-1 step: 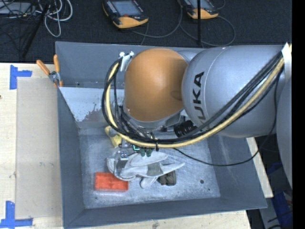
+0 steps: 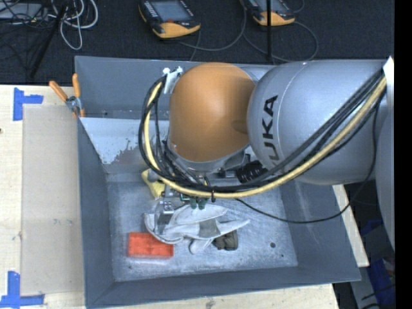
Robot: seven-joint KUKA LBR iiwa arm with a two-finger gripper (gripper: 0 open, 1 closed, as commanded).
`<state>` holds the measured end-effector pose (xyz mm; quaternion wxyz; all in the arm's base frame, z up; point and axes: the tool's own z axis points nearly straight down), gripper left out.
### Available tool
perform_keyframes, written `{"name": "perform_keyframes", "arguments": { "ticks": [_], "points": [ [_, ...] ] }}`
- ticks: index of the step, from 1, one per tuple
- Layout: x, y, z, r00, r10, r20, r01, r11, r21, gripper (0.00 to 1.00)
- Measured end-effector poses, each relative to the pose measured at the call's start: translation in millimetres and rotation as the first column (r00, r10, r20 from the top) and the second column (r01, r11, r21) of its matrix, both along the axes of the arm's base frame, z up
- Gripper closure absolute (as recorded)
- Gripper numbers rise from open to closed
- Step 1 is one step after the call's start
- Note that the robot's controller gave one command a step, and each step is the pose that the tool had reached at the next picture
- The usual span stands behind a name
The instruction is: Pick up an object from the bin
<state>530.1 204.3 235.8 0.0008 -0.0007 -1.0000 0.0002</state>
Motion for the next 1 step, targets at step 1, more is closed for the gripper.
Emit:
{"name": "perform_keyframes", "arguments": {
  "ticks": [1],
  "points": [
    [-17.0, -6.3, -45.5, 0.999, 0.036, 0.006, -0.036, 0.999, 0.002, 0.0]
  ]
}}
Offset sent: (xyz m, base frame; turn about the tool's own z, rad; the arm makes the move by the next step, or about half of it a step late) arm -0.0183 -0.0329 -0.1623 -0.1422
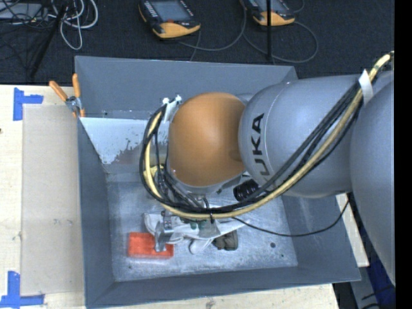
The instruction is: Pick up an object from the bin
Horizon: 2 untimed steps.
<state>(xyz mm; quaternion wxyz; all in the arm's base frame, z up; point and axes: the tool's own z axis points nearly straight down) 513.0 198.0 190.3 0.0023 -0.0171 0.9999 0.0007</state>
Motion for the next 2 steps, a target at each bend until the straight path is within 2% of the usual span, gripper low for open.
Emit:
{"name": "perform_keyframes", "arguments": {
  "ticks": [1, 2],
  "points": [
    [2.1, -24.4, -111.5, 0.995, 0.104, 0.003, -0.104, 0.995, 0.003, 1.0],
    [2.2, -24.5, -111.5, 0.995, 0.103, 0.003, -0.103, 0.995, 0.003, 1.0]
  ]
}}
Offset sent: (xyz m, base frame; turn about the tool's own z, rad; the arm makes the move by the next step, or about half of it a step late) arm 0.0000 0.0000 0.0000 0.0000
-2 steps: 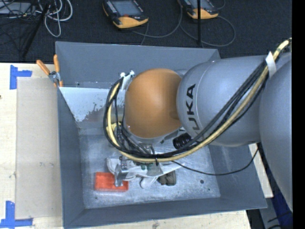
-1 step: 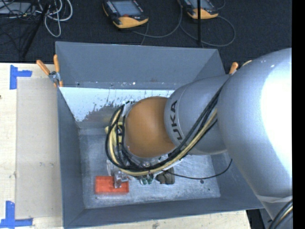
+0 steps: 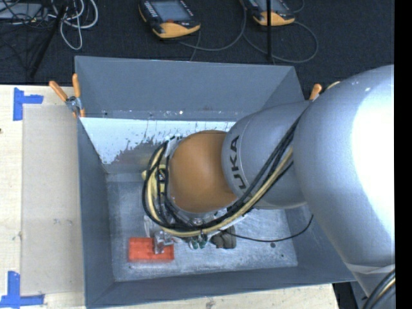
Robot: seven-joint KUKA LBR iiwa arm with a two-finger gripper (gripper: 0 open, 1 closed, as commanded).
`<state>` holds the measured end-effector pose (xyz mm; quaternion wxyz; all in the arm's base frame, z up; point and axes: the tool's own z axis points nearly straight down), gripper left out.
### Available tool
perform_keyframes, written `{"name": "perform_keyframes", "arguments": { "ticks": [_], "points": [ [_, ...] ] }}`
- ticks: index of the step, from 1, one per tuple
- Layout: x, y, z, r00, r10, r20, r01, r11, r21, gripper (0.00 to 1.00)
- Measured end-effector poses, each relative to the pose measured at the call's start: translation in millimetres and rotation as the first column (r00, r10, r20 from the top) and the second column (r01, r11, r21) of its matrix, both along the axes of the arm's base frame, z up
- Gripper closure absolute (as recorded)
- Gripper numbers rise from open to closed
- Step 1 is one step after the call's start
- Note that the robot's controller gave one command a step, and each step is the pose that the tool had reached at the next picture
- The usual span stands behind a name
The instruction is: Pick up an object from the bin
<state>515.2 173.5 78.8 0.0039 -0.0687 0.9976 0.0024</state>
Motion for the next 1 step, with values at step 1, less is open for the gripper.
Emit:
{"name": "perform_keyframes", "arguments": {
  "ticks": [1],
  "points": [
    [-2.0, 12.2, 177.4, 0.998, 0.062, 0.0, -0.062, 0.998, -0.003, 1.0]
  ]
}}
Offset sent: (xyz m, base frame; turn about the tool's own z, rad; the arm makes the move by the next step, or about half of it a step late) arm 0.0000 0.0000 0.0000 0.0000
